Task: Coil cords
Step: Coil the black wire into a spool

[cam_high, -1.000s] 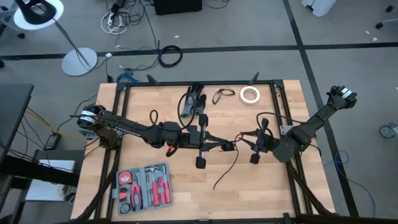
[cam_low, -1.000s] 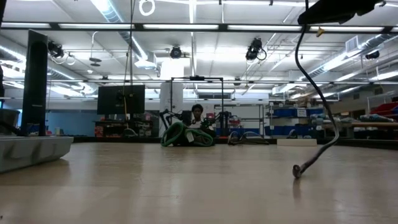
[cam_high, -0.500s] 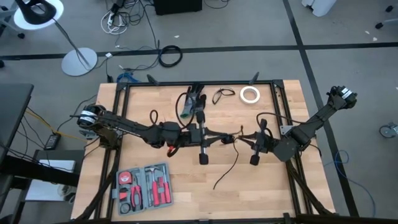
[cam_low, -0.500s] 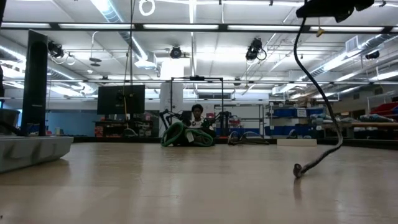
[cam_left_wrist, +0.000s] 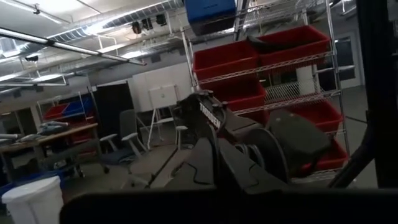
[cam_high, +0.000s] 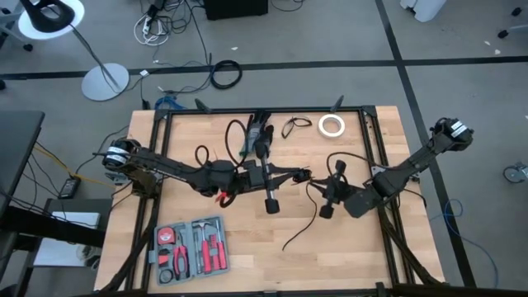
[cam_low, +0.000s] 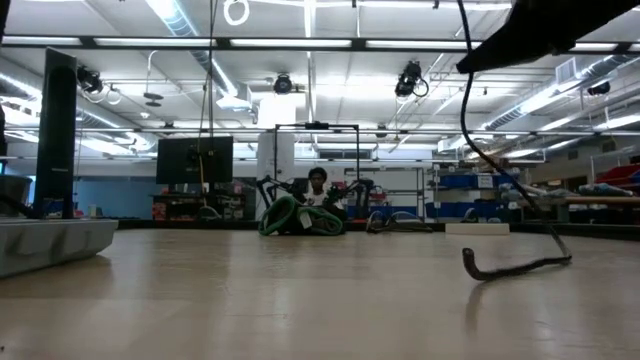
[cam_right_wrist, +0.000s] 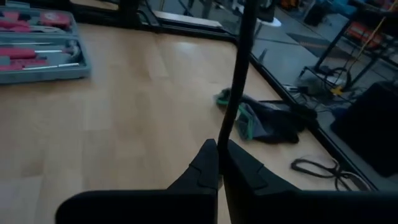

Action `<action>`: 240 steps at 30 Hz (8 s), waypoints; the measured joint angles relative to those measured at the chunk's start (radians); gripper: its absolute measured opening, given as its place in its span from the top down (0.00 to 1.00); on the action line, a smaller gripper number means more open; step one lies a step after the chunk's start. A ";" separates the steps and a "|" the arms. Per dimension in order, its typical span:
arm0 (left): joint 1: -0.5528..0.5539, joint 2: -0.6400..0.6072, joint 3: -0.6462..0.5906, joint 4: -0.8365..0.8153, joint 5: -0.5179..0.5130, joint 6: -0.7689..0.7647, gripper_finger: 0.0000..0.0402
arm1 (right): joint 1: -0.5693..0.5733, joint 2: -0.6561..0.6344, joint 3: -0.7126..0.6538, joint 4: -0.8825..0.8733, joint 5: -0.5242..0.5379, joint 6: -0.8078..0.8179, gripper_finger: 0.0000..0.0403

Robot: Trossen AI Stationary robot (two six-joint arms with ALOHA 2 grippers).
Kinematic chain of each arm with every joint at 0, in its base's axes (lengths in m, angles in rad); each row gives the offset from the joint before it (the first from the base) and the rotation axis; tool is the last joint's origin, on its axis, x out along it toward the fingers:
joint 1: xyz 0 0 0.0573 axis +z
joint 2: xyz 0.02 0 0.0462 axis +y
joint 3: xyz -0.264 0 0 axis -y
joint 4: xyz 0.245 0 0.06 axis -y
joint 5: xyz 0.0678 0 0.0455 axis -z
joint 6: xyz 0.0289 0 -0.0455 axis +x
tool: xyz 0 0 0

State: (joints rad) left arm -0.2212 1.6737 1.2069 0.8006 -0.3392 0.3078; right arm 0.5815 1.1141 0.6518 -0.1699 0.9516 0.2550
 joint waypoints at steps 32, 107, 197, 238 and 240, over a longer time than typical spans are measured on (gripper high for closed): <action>0.011 0.002 0.001 -0.133 -0.378 0.082 1.00 | -0.138 0.304 0.223 0.417 -0.269 -0.340 0.99; 0.014 0.003 0.001 -0.398 -0.243 -0.004 1.00 | -0.203 0.101 0.296 0.187 -0.399 -0.442 0.99; -0.011 0.000 0.002 -0.071 -0.181 -0.077 1.00 | 0.074 0.018 0.157 -0.452 -0.082 0.368 0.79; 0.019 0.039 0.001 0.171 -0.160 -0.102 1.00 | -0.265 0.013 -0.112 0.552 -0.240 -0.235 0.99; 0.026 0.058 0.001 0.202 -0.165 -0.102 1.00 | -0.265 0.013 -0.112 0.575 -0.249 -0.243 0.99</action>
State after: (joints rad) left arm -0.1955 1.7316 1.2079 1.0021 -0.5045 0.2054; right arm 0.3161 1.1267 0.5400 0.4053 0.7025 0.0120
